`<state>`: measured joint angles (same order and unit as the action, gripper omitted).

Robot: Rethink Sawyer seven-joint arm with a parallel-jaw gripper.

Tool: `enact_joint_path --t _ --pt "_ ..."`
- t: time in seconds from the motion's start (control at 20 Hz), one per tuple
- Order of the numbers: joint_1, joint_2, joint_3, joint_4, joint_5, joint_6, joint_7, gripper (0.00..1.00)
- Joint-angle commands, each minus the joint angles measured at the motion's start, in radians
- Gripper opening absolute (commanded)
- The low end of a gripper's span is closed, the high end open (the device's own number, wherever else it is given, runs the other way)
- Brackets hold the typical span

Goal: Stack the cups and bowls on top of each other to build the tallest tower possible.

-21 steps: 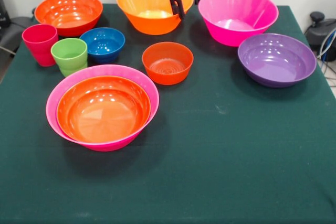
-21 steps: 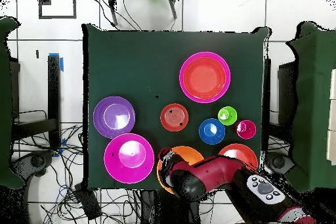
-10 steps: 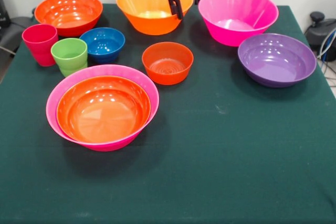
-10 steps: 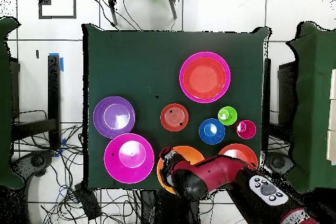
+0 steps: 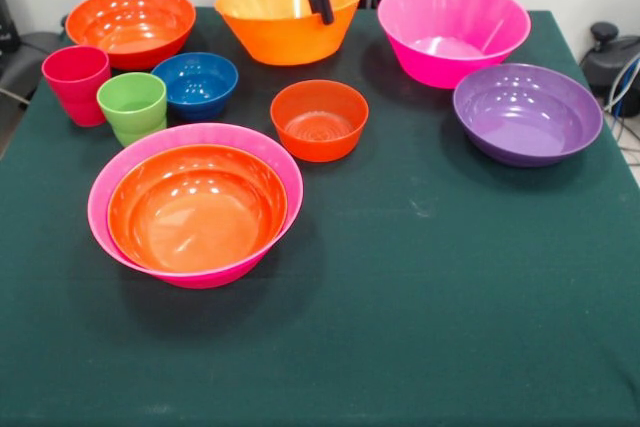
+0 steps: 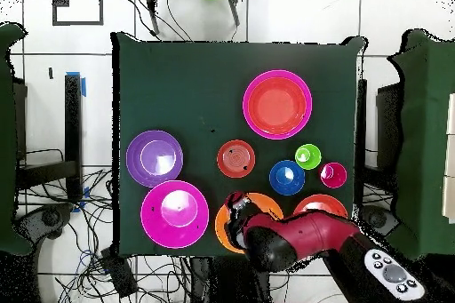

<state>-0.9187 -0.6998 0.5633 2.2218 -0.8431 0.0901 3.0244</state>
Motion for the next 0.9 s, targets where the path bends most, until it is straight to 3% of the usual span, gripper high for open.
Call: enact_joint_path --t 0.05,0.55,0.9 --pt "-0.046 -0.143 0.219 0.067 0.048 0.095 -0.202 0.0" --pt "-0.128 -0.291 0.359 0.145 0.12 0.103 -0.187 0.0" --pt "-0.282 -0.465 0.636 0.232 0.385 0.21 -0.256 0.0"
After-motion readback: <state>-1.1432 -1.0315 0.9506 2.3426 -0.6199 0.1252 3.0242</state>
